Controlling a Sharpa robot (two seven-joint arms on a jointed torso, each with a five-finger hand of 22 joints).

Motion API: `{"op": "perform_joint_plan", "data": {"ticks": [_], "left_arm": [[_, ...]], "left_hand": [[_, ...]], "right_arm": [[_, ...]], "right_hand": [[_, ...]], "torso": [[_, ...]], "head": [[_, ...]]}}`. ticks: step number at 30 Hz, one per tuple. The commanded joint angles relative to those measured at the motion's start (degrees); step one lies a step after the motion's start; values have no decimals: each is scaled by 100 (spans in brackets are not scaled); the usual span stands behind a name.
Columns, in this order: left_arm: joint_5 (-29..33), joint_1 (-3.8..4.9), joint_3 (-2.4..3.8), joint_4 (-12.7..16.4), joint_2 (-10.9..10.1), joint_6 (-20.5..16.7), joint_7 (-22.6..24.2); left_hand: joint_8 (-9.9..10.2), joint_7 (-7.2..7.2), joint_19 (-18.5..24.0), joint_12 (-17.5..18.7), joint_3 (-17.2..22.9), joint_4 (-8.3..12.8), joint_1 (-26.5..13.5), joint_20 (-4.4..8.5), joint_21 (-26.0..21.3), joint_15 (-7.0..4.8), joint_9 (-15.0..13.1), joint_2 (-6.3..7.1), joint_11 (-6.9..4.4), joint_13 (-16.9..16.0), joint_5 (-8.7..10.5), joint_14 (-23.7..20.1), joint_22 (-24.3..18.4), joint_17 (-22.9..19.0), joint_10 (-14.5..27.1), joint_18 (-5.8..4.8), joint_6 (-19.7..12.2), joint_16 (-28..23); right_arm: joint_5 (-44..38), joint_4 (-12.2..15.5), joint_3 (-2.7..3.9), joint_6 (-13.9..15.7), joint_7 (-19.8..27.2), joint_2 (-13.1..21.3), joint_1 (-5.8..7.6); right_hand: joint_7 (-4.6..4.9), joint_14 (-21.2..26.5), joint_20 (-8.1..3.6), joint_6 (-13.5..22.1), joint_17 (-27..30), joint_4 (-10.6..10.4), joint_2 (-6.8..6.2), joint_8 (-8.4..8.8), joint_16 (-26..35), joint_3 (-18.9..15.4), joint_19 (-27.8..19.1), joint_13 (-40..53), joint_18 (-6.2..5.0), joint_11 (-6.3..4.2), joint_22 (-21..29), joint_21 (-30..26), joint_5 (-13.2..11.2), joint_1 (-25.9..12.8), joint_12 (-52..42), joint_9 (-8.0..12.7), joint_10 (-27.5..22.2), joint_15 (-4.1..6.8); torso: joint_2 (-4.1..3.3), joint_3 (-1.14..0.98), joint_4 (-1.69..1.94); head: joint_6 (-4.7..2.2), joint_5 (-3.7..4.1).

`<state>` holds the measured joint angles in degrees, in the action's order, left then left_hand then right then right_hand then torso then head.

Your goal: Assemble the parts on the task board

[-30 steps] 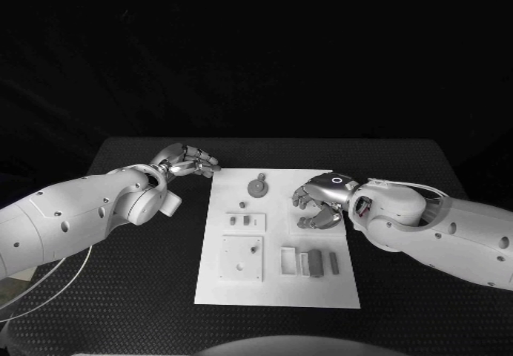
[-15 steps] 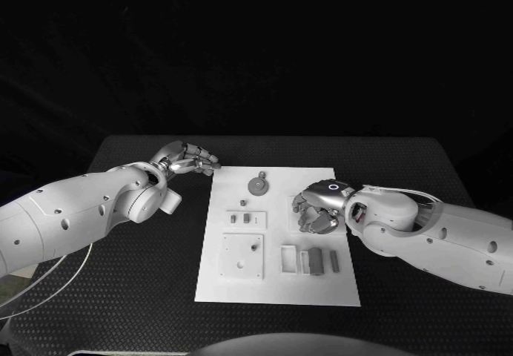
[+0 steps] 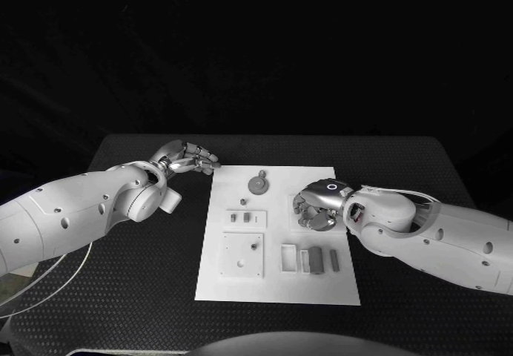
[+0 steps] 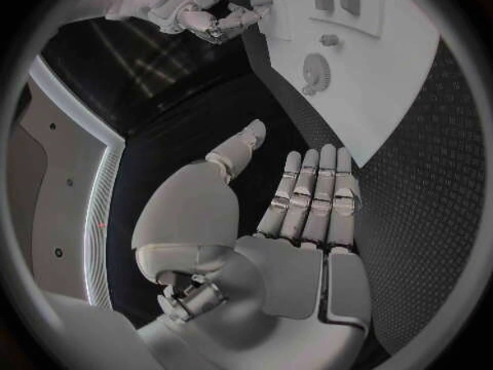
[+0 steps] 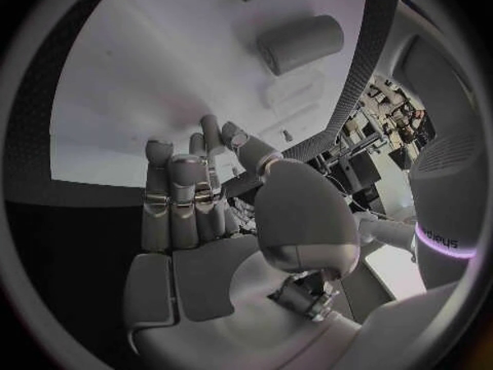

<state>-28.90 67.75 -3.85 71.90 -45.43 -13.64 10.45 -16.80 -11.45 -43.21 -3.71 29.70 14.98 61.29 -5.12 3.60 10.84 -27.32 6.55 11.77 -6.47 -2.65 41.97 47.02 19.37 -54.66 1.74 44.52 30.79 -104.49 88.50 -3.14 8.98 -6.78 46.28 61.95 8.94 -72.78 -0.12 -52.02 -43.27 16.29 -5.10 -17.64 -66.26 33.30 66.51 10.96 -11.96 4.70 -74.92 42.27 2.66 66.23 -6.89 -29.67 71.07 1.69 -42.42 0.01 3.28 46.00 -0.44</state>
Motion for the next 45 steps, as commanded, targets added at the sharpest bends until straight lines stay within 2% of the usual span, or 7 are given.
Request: {"op": "perform_joint_plan", "data": {"ticks": [1,17,23,29,35,45], "left_arm": [[35,5,4,8,2,56,51],[35,4,3,12,-5,65,40],[35,4,3,11,-9,63,43],[35,4,3,11,-11,62,42],[35,4,3,12,-9,68,42],[35,3,3,2,-6,76,37]], "left_hand": [[-32,-63,24,-24,-5,-32,-15,-11,23,9,10,28,13,9,-25,-35,-8,9,29,61,-30,-29],[-33,-64,34,-22,-9,-39,-21,-14,21,13,11,28,16,19,-25,-45,-21,15,37,59,-34,-41],[-34,-64,36,-21,-10,-43,-24,-15,21,14,11,26,17,22,-25,-47,-25,17,40,59,-35,-44],[-34,-65,37,-22,-11,-49,-29,-16,21,15,11,23,18,25,-25,-48,-29,20,41,59,-36,-46],[-35,-65,38,-22,-12,-55,-34,-17,22,16,12,18,19,28,-25,-49,-32,23,42,59,-37,-48],[-35,-65,39,-22,-12,-59,-36,-17,23,16,12,15,19,31,-25,-49,-37,26,44,60,-37,-51]], "right_arm": [[-192,-15,0,-97,-59,-2,-6],[-223,-47,-2,-138,-73,-15,-23],[-231,-33,-2,-141,-62,-18,-33],[-244,13,-2,23,-21,-19,-61],[-230,51,-2,179,-2,-22,-78],[-249,89,0,319,-34,-26,-84]], "right_hand": [[-22,-3,-13,-52,6,41,62,-37,-30,-1,10,31,-304,-38,-122,37,13,4,-31,-10,18,41],[-32,21,-2,-76,26,35,19,-36,-26,-38,-11,64,-304,-49,-114,37,13,-32,-30,-8,32,52],[-65,23,-6,-159,38,41,116,-70,-32,-3,-10,104,-304,-71,-111,40,14,15,-56,-20,93,72],[-188,-34,-49,-458,39,59,321,-221,-91,36,40,249,-304,-206,-127,104,15,190,-214,-100,386,203],[-221,-102,-91,-558,26,56,343,-262,-158,-2,106,344,-304,-259,-126,172,15,255,-267,-142,481,256],[-241,-118,-105,-614,14,56,344,-281,-197,-19,129,407,-303,-288,-124,206,15,265,-293,-171,535,285]], "torso": [[0,5,-1],[2,1,-4],[0,2,-4],[-1,0,-4],[0,1,-2],[2,3,-5]], "head": [[4,3],[16,4],[18,6],[20,7],[23,12],[24,11]]}}
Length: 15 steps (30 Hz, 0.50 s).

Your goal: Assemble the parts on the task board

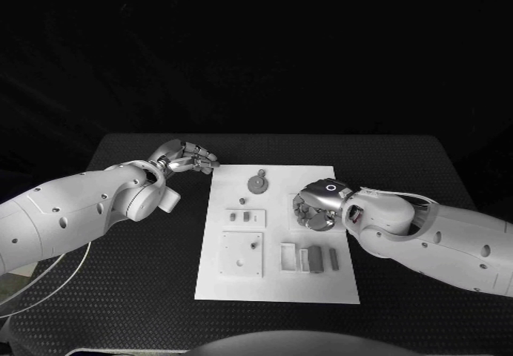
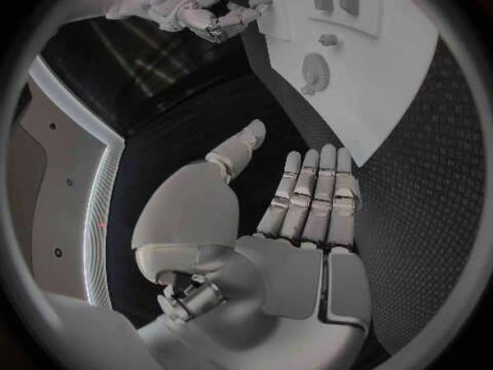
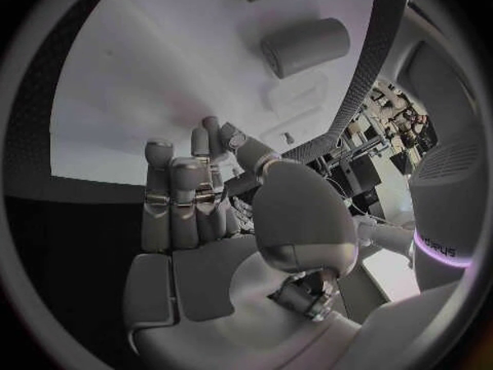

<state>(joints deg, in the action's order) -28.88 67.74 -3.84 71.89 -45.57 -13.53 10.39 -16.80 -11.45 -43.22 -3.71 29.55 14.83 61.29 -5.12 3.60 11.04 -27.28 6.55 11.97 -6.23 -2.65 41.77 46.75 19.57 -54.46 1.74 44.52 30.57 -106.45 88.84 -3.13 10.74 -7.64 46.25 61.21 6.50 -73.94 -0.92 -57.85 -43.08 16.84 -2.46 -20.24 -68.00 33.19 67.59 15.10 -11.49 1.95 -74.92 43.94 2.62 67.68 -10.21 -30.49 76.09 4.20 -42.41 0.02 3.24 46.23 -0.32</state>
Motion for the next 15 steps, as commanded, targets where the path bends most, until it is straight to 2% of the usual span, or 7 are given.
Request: {"op": "perform_joint_plan", "data": {"ticks": [1,5,11,15], "left_arm": [[33,4,3,4,9,65,43],[33,3,3,2,11,58,40],[39,4,3,-15,11,36,48],[40,4,3,-25,16,22,51]], "left_hand": [[-36,-65,39,-22,2,-45,-36,-17,23,-4,8,14,-1,7,-25,-29,-10,6,23,61,-37,-29],[-36,-65,40,-22,2,-45,-36,-17,23,-4,8,14,-1,8,-25,-30,-12,8,24,61,-38,-30],[-35,-66,41,-22,0,-49,-40,-18,23,-3,9,14,0,11,-25,-31,-15,10,26,61,-40,-33],[-36,-66,42,-23,-1,-50,-40,-18,23,-3,9,15,0,12,-25,-32,-17,12,26,61,-40,-34]], "right_arm": [[-65,77,0,152,53,-24,-9],[-68,191,17,147,43,10,-9],[115,598,198,99,25,117,20],[261,765,231,99,38,84,87]], "right_hand": [[2,-2,-25,-32,-6,1,80,-21,-24,-9,22,-4,-351,-15,-124,40,19,119,38,-90,35,35],[-1,-2,-27,-39,-8,1,77,-22,-29,-11,24,7,-351,-19,-124,45,19,119,35,-94,42,40],[-2,0,-28,-45,-9,0,73,-23,-32,-13,24,15,-351,-22,-123,47,19,117,34,-98,46,43],[-3,1,-28,-46,-9,0,74,-23,-32,-13,23,18,-351,-23,-122,47,19,116,33,-99,47,44]], "torso": [[4,2,-2],[8,1,-4],[2,11,4],[3,1,-4]], "head": [[1,-2],[-21,-4],[-29,-3],[-41,-19]]}}
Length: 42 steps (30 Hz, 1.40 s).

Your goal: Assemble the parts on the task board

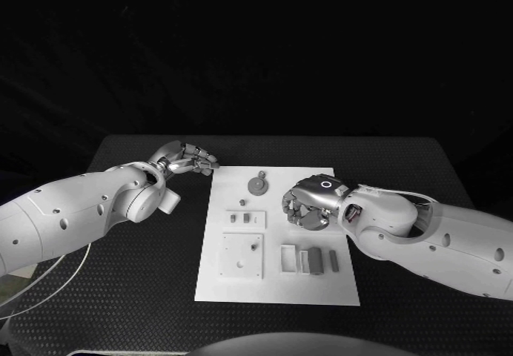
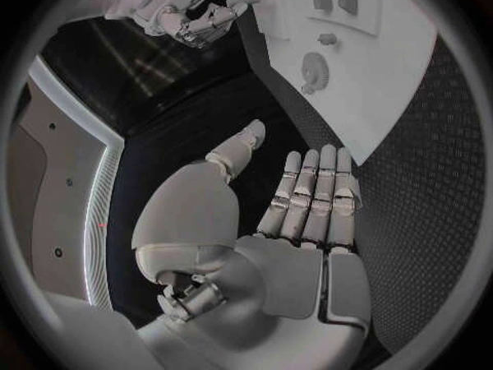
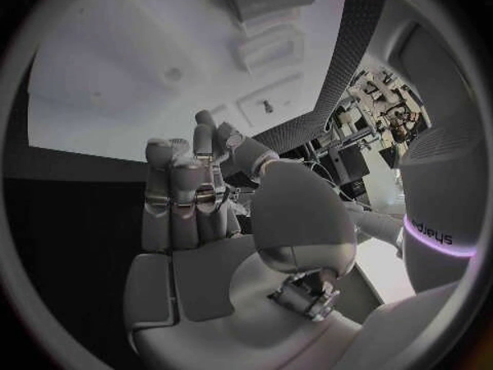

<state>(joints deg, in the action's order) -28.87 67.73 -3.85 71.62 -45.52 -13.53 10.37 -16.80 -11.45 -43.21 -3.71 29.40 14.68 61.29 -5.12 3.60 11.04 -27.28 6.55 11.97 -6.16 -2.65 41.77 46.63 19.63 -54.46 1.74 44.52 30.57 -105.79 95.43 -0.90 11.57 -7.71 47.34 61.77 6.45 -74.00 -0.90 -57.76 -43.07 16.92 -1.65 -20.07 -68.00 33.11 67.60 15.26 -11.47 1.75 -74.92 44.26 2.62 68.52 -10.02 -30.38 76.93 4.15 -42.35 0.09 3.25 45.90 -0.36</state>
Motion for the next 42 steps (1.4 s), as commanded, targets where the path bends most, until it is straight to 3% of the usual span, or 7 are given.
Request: {"op": "perform_joint_plan", "data": {"ticks": [1,8,12,19,23,27,42], "left_arm": [[38,5,3,2,11,24,52],[41,5,4,-10,64,32,51],[42,6,4,-30,126,47,55],[46,8,4,-19,83,16,34],[46,8,4,-17,106,27,37],[46,8,4,-16,99,26,34],[50,8,4,-12,97,38,28]], "left_hand": [[-36,-66,42,-23,14,-35,-40,-18,23,-3,9,15,0,7,-25,-32,-6,6,26,61,-40,-34],[-37,-65,43,-24,14,-35,-40,-18,24,-3,9,16,0,8,-25,-33,-8,7,26,62,-40,-36],[-37,-65,43,-24,14,-36,-39,-19,24,-3,9,15,0,9,-25,-33,-10,8,26,62,-40,-37],[-37,-66,45,-24,15,-32,-32,-19,24,0,10,18,0,14,-25,-45,-16,11,28,63,-44,-47],[-37,-66,45,-25,15,-29,-28,-20,25,2,10,21,0,16,-25,-52,-19,11,28,64,-45,-53],[-38,-66,45,-25,15,-29,-27,-20,26,3,10,20,0,17,-25,-54,-20,12,28,64,-45,-55],[-39,-67,44,-27,14,-32,-26,-23,27,6,10,21,1,22,-25,-61,-27,16,27,66,-46,-63]], "right_arm": [[232,141,11,13,54,-56,37],[457,145,3,-155,184,-652,36],[469,44,-180,-210,266,-988,20],[359,-141,-229,-271,323,-1444,-218],[247,-265,-376,-293,339,-1549,-246],[105,-376,-492,-301,328,-1606,-283],[-87,-517,-569,-290,317,-1654,-370]], "right_hand": [[2,8,-30,-55,-10,-8,-6,-40,-32,-5,22,2,-352,-3,-122,15,19,33,14,-111,-37,50],[3,12,-31,-53,-10,-8,5,-37,-32,-2,19,8,-352,-5,-120,15,20,31,16,-113,-38,52],[5,16,-33,-48,-9,-7,14,-32,-32,-1,17,15,-352,-6,-118,15,19,27,18,-114,-41,54],[9,27,-37,-36,-8,-4,34,-22,-30,2,9,26,-352,-6,-115,12,20,22,26,-118,-52,55],[9,30,-38,-35,-8,-3,36,-21,-30,2,8,29,-352,-7,-114,12,20,23,28,-119,-54,55],[9,32,-39,-34,-8,-2,36,-20,-30,3,6,31,-352,-7,-114,11,20,24,29,-120,-55,56],[8,36,-42,-33,-8,-2,33,-18,-32,5,2,43,-352,-7,-113,12,20,29,33,-127,-59,56]], "torso": [[-3,-6,-4],[-5,-3,-5],[1,-5,12],[-14,-4,-9],[-5,12,31],[-3,21,35],[-3,3,12]], "head": [[-8,-15],[-17,-1],[-27,16],[-2,-119],[30,-141],[58,-207],[93,-275]]}}
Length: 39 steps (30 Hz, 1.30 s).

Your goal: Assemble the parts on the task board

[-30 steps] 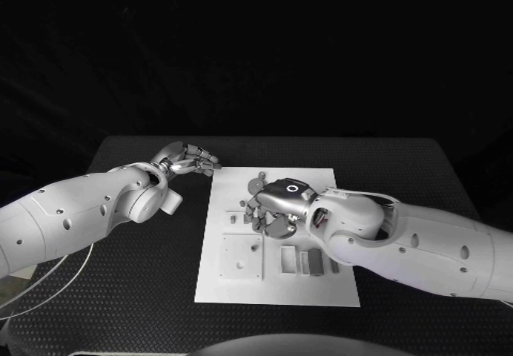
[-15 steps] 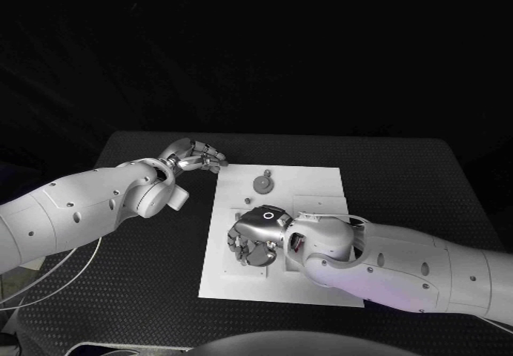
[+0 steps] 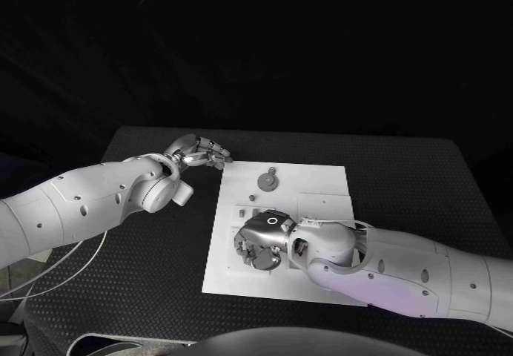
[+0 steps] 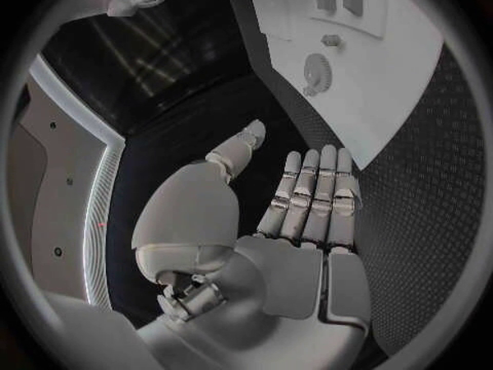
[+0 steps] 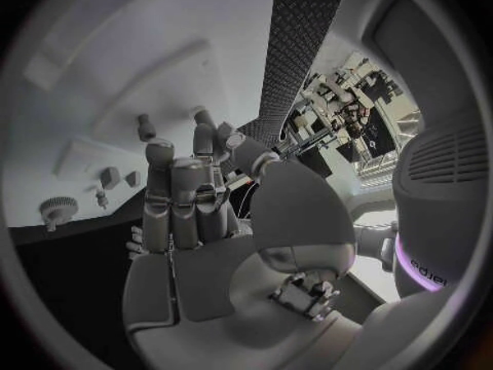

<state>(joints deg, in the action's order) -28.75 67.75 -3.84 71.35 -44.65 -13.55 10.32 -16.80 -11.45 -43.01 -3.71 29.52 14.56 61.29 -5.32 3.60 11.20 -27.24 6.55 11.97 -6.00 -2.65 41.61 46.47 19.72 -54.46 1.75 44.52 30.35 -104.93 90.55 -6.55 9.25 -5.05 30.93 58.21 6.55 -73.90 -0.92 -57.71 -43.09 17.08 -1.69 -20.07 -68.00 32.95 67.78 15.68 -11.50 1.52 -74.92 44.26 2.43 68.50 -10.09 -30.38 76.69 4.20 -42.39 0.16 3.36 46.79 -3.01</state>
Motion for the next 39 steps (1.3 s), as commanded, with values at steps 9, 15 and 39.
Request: {"op": "perform_joint_plan", "data": {"ticks": [9,15,39], "left_arm": [[39,5,4,11,9,42,33],[39,5,4,13,5,47,27],[39,5,4,27,-18,55,16]], "left_hand": [[-40,-67,23,-27,0,-23,-28,-4,28,-8,6,20,1,9,-25,-47,-14,10,27,67,-47,-44],[-40,-67,22,-28,-1,-26,-31,-6,29,-7,6,18,2,11,-25,-48,-17,13,28,67,-48,-46],[-43,-68,23,-28,-4,-33,-34,-8,29,-4,7,19,2,19,-25,-52,-28,21,29,71,-50,-54]], "right_arm": [[-299,-134,-7,16,57,-48,-51],[-329,-156,-7,52,60,-55,-54],[-389,-263,-13,-30,66,-26,-91]], "right_hand": [[-2,27,-41,-38,-6,-17,33,-17,-34,22,-17,8,-350,15,-113,13,39,35,41,-130,-36,52],[-3,27,-42,-39,-6,-17,31,-17,-35,23,-17,12,-350,14,-113,14,39,37,41,-132,-36,52],[-5,29,-44,-43,-7,-17,25,-15,-41,28,-17,31,-350,13,-113,18,39,47,45,-141,-37,54]], "torso": [[0,-6,-1],[1,-2,-3],[1,-1,-4]], "head": [[6,-36],[-8,-34],[-7,-60]]}}
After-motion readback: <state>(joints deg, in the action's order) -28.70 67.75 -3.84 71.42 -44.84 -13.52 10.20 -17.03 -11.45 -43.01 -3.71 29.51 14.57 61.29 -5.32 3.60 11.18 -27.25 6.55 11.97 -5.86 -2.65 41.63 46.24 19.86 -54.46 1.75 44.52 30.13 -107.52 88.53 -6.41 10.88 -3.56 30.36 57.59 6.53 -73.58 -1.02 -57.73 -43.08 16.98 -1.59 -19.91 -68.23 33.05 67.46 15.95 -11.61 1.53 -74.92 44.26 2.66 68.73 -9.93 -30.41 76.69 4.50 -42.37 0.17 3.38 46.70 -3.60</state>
